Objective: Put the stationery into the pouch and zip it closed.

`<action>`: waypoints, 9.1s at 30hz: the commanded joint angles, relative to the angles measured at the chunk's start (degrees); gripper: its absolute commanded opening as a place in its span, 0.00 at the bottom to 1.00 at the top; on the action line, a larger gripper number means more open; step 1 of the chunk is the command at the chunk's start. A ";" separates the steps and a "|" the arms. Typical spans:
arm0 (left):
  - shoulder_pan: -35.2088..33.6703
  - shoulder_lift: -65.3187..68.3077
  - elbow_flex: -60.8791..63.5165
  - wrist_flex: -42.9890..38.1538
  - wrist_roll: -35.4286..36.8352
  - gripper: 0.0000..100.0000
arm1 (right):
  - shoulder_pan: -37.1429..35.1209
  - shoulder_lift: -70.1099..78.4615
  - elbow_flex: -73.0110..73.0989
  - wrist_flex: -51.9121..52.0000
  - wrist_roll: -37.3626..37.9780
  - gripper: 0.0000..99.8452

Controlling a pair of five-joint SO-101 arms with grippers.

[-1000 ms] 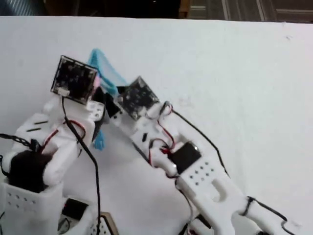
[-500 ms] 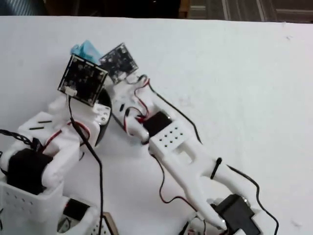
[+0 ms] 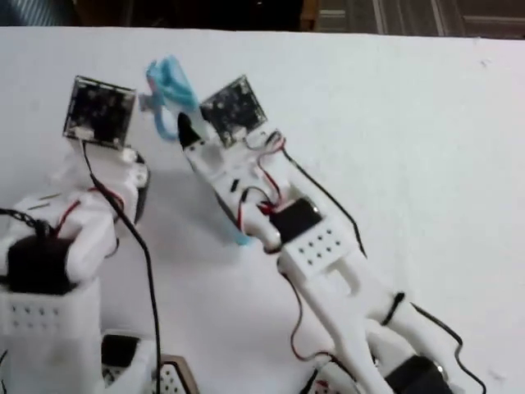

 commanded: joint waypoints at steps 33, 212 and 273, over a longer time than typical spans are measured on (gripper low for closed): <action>7.16 17.89 22.42 -56.79 -2.90 0.17 | 6.29 -26.51 8.62 17.36 4.22 0.02; 4.62 -6.90 10.29 -27.25 -4.75 0.02 | 6.81 -18.68 3.78 20.00 46.33 0.03; -6.37 -6.81 20.92 -39.65 12.57 0.03 | -11.03 30.37 -75.52 76.70 6.95 0.02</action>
